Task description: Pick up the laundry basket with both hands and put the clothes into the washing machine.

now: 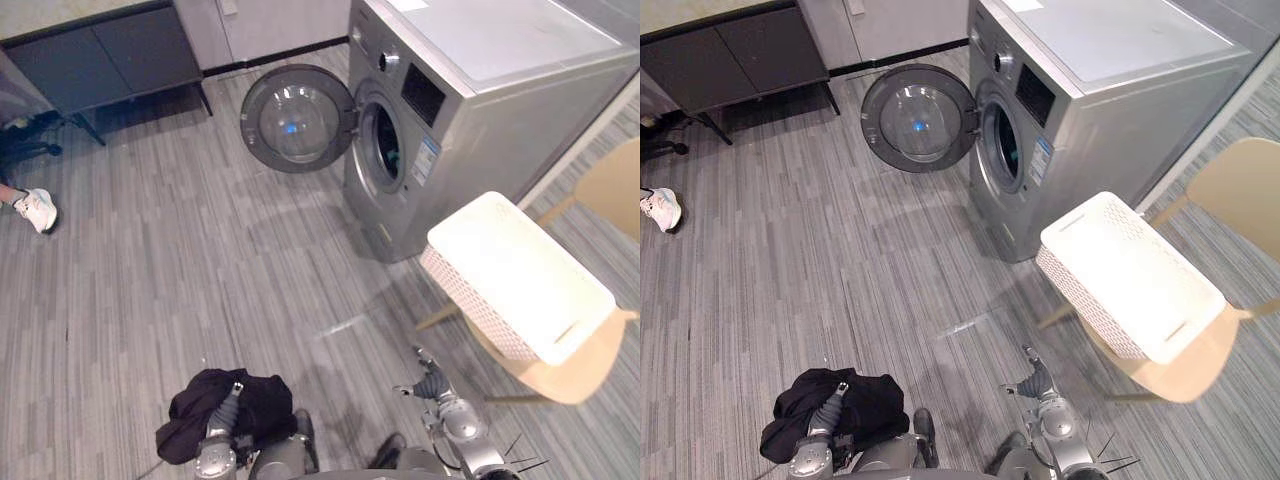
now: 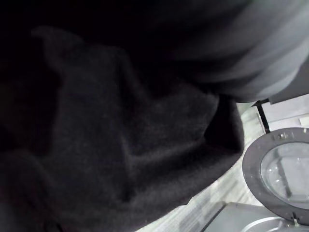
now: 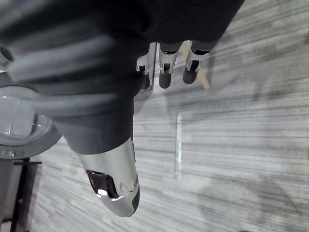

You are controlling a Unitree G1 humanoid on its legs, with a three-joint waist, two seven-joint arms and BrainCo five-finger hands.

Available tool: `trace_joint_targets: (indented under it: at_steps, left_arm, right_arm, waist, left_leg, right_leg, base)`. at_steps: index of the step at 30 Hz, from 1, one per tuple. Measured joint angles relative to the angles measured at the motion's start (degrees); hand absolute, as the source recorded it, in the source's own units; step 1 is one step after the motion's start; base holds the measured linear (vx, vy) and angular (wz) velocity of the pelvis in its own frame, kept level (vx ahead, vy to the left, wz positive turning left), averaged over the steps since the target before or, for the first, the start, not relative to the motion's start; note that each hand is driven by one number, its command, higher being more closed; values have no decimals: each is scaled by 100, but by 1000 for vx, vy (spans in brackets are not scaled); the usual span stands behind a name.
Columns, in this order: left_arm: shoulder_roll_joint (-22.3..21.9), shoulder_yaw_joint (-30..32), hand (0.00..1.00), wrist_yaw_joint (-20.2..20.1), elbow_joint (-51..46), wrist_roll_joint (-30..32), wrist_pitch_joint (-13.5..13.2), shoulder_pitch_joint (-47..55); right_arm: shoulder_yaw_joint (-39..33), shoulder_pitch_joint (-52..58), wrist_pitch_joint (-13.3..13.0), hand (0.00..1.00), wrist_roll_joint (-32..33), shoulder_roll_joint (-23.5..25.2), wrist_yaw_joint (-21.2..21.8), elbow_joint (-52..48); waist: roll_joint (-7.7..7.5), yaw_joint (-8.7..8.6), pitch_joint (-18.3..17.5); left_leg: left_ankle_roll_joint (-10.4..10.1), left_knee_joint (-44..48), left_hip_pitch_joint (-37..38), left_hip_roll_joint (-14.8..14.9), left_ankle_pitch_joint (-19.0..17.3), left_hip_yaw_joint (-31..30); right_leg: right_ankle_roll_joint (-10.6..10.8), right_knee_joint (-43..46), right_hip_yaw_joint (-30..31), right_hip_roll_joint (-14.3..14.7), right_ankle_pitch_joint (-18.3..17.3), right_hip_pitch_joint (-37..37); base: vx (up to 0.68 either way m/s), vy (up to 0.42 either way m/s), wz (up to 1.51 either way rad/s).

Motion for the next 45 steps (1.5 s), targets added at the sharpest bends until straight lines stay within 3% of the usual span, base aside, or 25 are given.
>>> trace_joint_targets:
  at_steps: [1,3,4,7,9,10,12,13,15,16,17,18,19,23,26,29,31,32,33,35,37,39,41,43,45]
  left_arm:
    - [53,-25,100,-56,-98,3,0,-10]
    - [168,-118,100,-57,-171,3,-3,-97]
    - [225,-139,100,-53,-179,2,-5,-159]
    - [313,-187,100,-53,-159,3,-2,-339]
    - [308,-251,100,-61,-162,6,-9,-483]
    - [299,-291,100,-64,-166,9,-26,-571]
    - [325,-327,100,-64,-174,13,-34,-553]
    - [293,-323,100,-65,-167,20,-29,-528]
    - [152,-323,100,-69,-179,48,-27,-525]
    - [1,-213,100,-70,-183,49,-21,-440]
    - [-38,-197,100,-70,-183,49,-18,-411]
    - [-132,-124,100,-76,-248,51,-11,-262]
    - [-190,-132,100,-77,-282,50,-11,-239]
    - [-306,-349,100,-193,-661,104,-36,-346]
    - [-353,-340,100,-188,-660,109,-31,-533]
    - [-418,-344,100,-160,-627,105,-29,-534]
    - [-477,-411,100,-162,-554,105,-25,-444]
    - [-445,-520,100,-175,-396,106,-14,-427]
    - [-380,-541,100,-180,-336,105,6,-433]
    - [-195,-514,100,-178,-259,106,5,-431]
    - [-107,-493,100,-165,-259,106,5,-375]
    - [-4,-492,100,-154,-259,105,20,-342]
    - [0,-489,100,-120,-267,102,50,-364]
    - [7,-458,100,-107,-284,100,46,-388]
    - [62,-450,100,-106,-212,101,105,-499]
  right_arm:
    - [2,96,16,0,55,41,2,-1]
    - [-1,196,14,0,140,129,7,5]
    - [5,192,-4,0,247,207,10,-9]
    - [5,145,-29,0,412,168,-2,-13]
    - [-5,118,-31,0,474,128,-1,-14]
    - [-5,182,-31,0,505,132,2,-8]
    - [20,304,-16,0,519,226,7,-7]
    - [1,371,-14,0,519,254,9,-12]
    - [-31,347,-16,0,519,262,13,-114]
    - [14,361,-6,0,519,304,35,-257]
    - [31,373,-6,0,519,308,43,-299]
    - [44,407,-8,0,549,394,39,-473]
    - [23,409,-25,0,581,484,-5,-606]
    - [-109,396,-117,0,745,499,-8,-772]
    - [-309,350,-114,0,744,516,-49,-731]
    - [-362,245,-118,0,680,493,-105,-667]
    - [-364,274,-121,0,658,454,-139,-532]
    - [-363,335,-103,0,619,452,-151,-381]
    - [-370,374,-82,0,614,503,-150,-361]
    - [-343,631,-63,0,562,638,-133,-265]
    - [-264,577,-56,0,564,641,-130,-170]
    - [-134,396,-50,0,565,643,-122,-27]
    - [-84,147,-43,0,560,613,-127,190]
    - [-111,57,-18,0,538,596,-154,290]
    - [-139,6,5,0,441,575,-178,360]
  waist:
    - [-68,-18,40]
    - [-26,-113,129]
    - [-35,-177,149]
    - [-46,-238,240]
    - [7,-343,364]
    - [-23,-380,385]
    - [-242,-372,328]
    - [-260,-470,263]
    - [-5,-442,303]
    - [138,-411,387]
    - [155,-401,396]
    - [196,-289,411]
    - [121,-224,398]
    - [-37,-116,335]
    - [-53,8,350]
    - [-7,37,332]
    - [192,25,263]
    - [161,8,240]
    - [94,-20,220]
    - [-195,-13,70]
    - [-238,-16,44]
    - [-233,-85,44]
    - [-167,-161,-27]
    - [-96,-141,-137]
    - [-46,-218,-112]
  left_leg:
    - [120,8,225,-213,-86,-330]
    - [159,44,399,-185,-133,-772]
    - [164,-44,566,-93,-218,-1090]
    - [146,-275,988,-38,-207,-1472]
    - [126,-419,1358,8,-209,-1684]
    - [-61,-553,1622,8,-308,-1816]
    - [-412,-580,1939,-32,-531,-1928]
    - [-579,-342,1987,85,-641,-2009]
    - [-762,869,1565,381,-648,-1898]
    - [-1242,2267,1114,665,-238,-1718]
    - [-1320,2614,989,733,-39,-1685]
    - [-1373,4177,457,1069,18,-1533]
    - [-1103,4904,15,1252,-145,-1270]
    - [-693,3837,-717,1255,-416,-518]
    - [-799,1536,-826,808,-352,-1282]
    - [-1229,148,-718,650,33,-2272]
    - [-1204,35,-577,874,358,-2351]
    - [-1013,364,-546,897,729,-1994]
    - [-960,348,-476,857,631,-1764]
    - [-708,182,-72,736,449,-793]
    - [-584,2,259,725,346,-64]
    - [-477,-191,584,728,305,654]
    - [-545,-413,842,831,198,1426]
    - [-613,-469,906,904,259,1897]
    - [-616,-387,972,927,257,1987]
  right_leg:
    - [-517,1088,945,-135,527,-472]
    - [-60,1618,1735,216,116,-782]
    - [-93,1491,1924,741,-338,-1004]
    - [-116,287,1806,1293,-443,-1486]
    - [35,-1472,1675,1540,133,-1481]
    - [43,-2363,1678,1623,606,-1486]
    - [-186,-2646,1896,1644,1040,-1588]
    - [-515,-2194,2011,1694,1562,-1647]
    - [-735,-1856,1800,1914,1226,-1543]
    - [-984,-1830,1784,2222,1029,-1209]
    - [-1013,-1843,1788,2306,971,-1110]
    - [-1162,-2044,1906,2645,799,-549]
    - [-1222,-2322,2038,2798,756,-63]
    - [-1217,-3004,2496,2774,760,796]
    - [-976,-3068,3120,2732,619,1150]
    - [-639,-3003,4006,2751,404,1274]
    - [-461,-2853,4558,2887,157,1305]
    - [-294,-2490,4852,2812,-171,1208]
    - [-177,-2292,4888,2696,-241,1079]
    - [51,-1473,4642,2352,-337,479]
    - [148,-1164,3880,2055,-285,171]
    - [-93,-1200,2115,1577,-211,38]
    - [-592,-1740,-162,1249,-117,239]
    - [-522,-1971,-859,1199,122,287]
    - [-486,-2005,-566,1309,138,229]
  base:
    - [373,182,101]
    - [416,88,119]
    - [398,3,113]
    - [426,-39,84]
    - [466,-89,93]
    - [634,-189,94]
    - [689,-259,94]
    - [638,-283,80]
    - [635,-274,37]
    - [511,-218,-16]
    - [641,-249,-59]
    - [616,-217,-72]
    - [686,-231,-79]
    - [497,-129,-56]
    - [343,68,-87]
    - [337,265,-155]
    - [272,375,-189]
    - [239,427,-180]
    - [160,388,-166]
    - [84,295,-171]
    - [29,215,-197]
    - [31,163,-186]
    - [75,101,-166]
    - [139,65,-147]
    - [201,-54,-106]
